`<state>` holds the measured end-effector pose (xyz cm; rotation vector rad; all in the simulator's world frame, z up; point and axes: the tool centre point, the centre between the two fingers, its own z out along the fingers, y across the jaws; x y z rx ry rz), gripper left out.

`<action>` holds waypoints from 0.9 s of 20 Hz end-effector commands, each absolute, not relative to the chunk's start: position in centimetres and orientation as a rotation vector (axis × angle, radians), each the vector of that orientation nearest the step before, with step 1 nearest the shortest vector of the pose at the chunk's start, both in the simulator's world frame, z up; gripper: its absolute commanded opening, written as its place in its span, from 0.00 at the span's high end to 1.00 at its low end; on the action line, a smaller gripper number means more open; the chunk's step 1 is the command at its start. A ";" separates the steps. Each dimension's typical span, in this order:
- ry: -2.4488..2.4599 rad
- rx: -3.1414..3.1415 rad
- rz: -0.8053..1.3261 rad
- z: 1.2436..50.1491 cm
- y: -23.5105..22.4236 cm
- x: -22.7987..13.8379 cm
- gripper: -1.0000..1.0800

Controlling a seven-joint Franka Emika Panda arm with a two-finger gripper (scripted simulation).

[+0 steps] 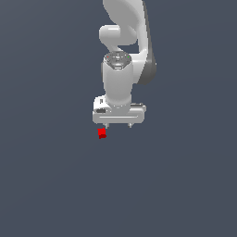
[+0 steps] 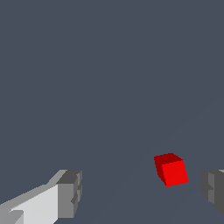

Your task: Lift up the red cube by 0.2 meters.

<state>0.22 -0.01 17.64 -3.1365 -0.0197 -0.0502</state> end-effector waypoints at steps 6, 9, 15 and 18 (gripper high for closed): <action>-0.035 -3.137 -0.048 17.0 -0.4 -0.1 0.04; -0.060 -3.137 -0.044 15.9 -1.0 -0.6 0.04; -0.142 -3.135 -0.033 12.2 -3.1 -2.2 0.04; -0.198 -3.132 -0.024 9.7 -4.5 -3.2 0.04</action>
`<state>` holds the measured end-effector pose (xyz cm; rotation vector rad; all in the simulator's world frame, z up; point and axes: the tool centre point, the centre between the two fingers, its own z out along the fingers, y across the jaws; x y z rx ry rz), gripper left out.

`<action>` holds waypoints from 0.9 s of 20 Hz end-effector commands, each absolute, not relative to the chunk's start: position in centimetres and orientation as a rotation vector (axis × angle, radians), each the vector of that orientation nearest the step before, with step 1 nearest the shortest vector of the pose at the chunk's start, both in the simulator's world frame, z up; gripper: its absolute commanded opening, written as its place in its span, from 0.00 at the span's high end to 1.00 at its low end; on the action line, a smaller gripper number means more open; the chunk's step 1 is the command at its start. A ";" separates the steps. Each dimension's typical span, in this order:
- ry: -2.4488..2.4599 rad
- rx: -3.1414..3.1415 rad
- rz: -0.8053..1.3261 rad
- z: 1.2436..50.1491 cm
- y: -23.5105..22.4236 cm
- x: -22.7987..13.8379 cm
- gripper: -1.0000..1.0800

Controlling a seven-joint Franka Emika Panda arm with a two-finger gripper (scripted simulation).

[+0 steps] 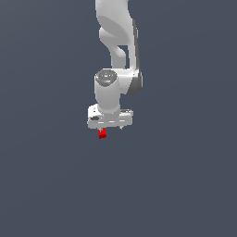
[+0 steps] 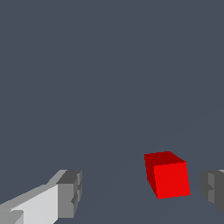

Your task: Lift up the red cube by 0.2 meters.

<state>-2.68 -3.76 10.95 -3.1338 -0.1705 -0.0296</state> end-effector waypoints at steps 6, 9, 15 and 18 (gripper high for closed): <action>-0.299 -3.125 -0.010 5.1 -7.3 -4.9 0.04; -0.334 -3.122 -0.005 3.5 -8.4 -5.4 0.04; -0.371 -3.119 0.001 1.7 -9.5 -5.8 0.04; -0.373 -3.119 0.001 1.7 -9.5 -5.8 0.04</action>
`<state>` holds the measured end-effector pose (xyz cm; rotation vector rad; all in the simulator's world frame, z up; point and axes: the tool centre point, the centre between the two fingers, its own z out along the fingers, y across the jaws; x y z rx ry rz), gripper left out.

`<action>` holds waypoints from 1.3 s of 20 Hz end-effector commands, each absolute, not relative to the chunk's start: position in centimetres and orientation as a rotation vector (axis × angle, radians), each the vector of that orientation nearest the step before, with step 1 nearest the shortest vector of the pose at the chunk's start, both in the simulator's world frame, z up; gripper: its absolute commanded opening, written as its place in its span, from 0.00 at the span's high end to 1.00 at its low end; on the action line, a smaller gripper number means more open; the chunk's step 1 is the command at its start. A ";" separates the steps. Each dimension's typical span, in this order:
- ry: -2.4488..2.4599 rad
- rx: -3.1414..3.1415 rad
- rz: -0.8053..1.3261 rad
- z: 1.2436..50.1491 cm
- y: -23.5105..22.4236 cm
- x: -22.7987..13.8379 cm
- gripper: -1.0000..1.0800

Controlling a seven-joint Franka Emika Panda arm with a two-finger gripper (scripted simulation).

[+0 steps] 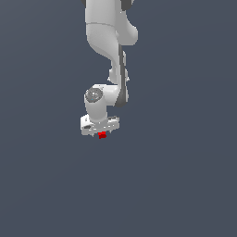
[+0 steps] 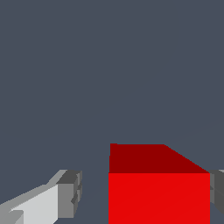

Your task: Lift up the red cube by 0.2 meters.

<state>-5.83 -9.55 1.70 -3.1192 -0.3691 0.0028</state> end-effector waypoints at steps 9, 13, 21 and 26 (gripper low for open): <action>-0.366 -3.120 0.000 2.0 -9.3 -5.6 1.00; -0.366 -3.120 0.000 2.0 -9.3 -5.6 1.00; -0.366 -3.120 0.001 2.9 -9.4 -5.7 1.00; -0.366 -3.120 0.001 5.3 -9.4 -5.8 1.00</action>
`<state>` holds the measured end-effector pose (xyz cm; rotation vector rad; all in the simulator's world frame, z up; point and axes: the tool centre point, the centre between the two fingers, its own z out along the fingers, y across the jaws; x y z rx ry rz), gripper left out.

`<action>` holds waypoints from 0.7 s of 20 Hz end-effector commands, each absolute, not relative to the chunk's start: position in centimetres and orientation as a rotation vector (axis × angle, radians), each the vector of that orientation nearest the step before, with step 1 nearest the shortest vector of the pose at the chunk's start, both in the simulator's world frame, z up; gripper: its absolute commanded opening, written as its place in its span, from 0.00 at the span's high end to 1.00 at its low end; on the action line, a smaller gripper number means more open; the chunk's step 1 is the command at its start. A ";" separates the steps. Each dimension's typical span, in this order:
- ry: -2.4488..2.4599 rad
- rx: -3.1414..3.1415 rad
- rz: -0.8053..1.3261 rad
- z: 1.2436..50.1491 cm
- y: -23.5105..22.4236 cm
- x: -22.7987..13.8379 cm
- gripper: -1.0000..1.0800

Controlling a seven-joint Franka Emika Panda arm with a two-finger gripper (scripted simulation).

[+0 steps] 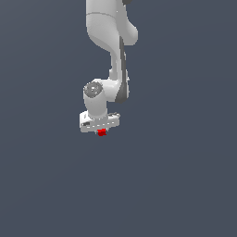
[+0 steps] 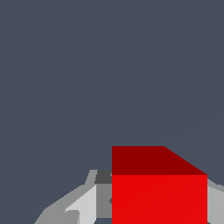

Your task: Lift up the red cube by 0.2 meters.

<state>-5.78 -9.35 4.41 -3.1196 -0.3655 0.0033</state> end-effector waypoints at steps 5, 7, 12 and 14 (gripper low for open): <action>-0.366 -3.120 0.001 9.0 -9.3 -5.9 1.00; -0.366 -3.120 0.001 10.9 -9.3 -5.9 1.00; -0.366 -3.120 0.001 15.8 -9.3 -5.9 1.00; -0.366 -3.120 0.001 17.5 -9.3 -5.9 1.00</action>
